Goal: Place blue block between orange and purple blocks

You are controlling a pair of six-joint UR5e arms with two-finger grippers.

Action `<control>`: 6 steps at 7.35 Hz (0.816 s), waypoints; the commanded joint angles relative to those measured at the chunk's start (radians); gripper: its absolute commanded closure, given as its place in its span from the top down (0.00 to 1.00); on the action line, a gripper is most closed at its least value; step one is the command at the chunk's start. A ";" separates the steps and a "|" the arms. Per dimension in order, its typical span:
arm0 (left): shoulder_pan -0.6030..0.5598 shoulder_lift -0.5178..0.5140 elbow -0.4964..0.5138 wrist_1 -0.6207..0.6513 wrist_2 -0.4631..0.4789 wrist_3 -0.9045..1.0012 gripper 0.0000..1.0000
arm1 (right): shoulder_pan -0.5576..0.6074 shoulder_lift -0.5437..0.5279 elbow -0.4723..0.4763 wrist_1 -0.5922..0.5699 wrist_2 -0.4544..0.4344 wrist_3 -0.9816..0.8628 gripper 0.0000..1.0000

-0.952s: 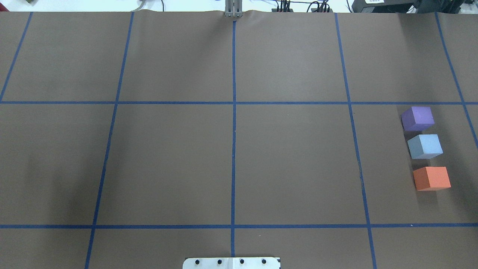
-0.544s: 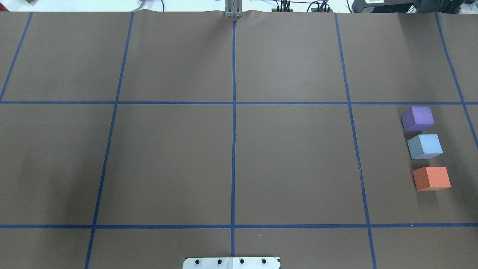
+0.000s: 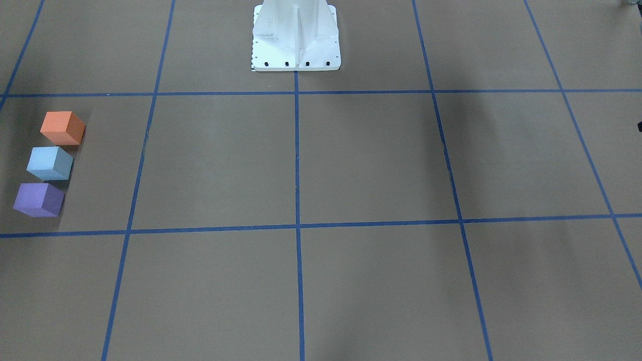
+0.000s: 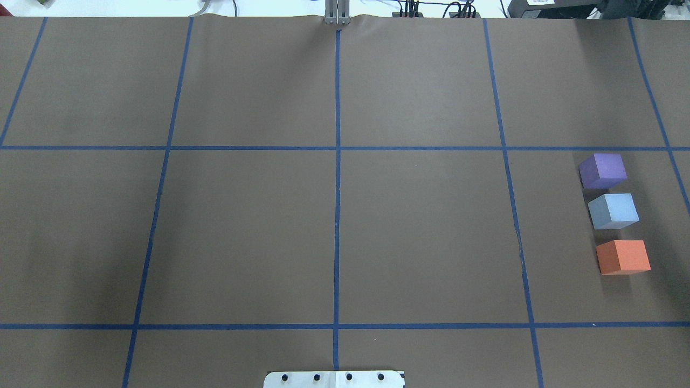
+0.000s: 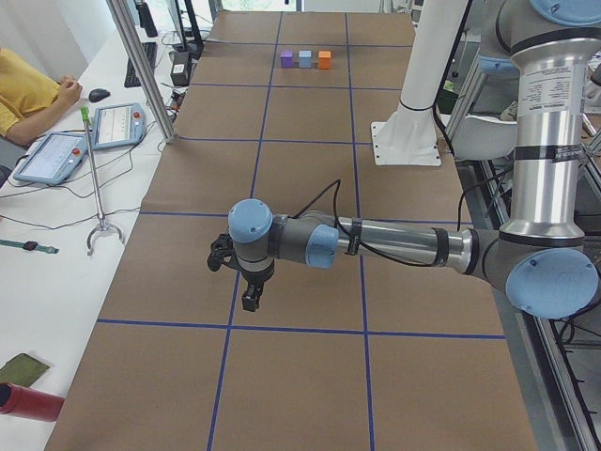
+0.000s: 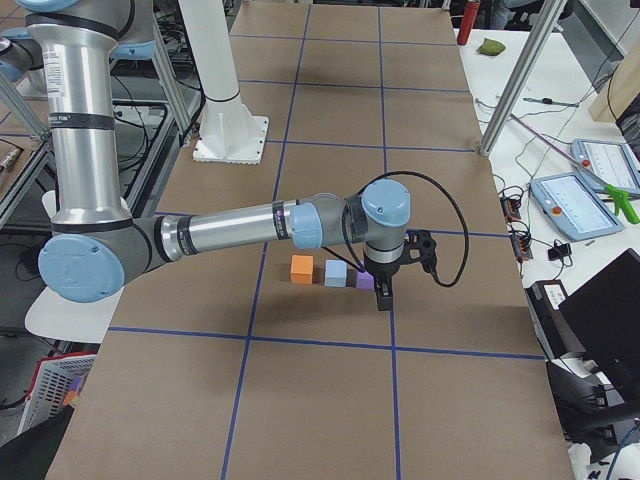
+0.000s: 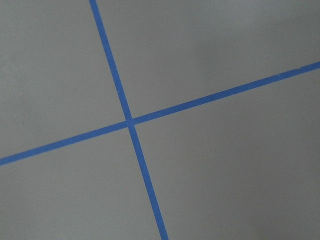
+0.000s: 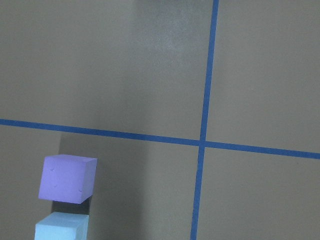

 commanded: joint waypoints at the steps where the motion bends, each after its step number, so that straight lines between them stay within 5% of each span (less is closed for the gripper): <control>1: -0.006 0.008 -0.086 0.170 0.007 0.008 1.00 | -0.056 -0.004 -0.004 0.002 0.003 0.013 1.00; 6: -0.006 0.032 -0.009 0.122 0.009 0.012 1.00 | -0.070 -0.003 -0.005 0.011 0.007 0.016 1.00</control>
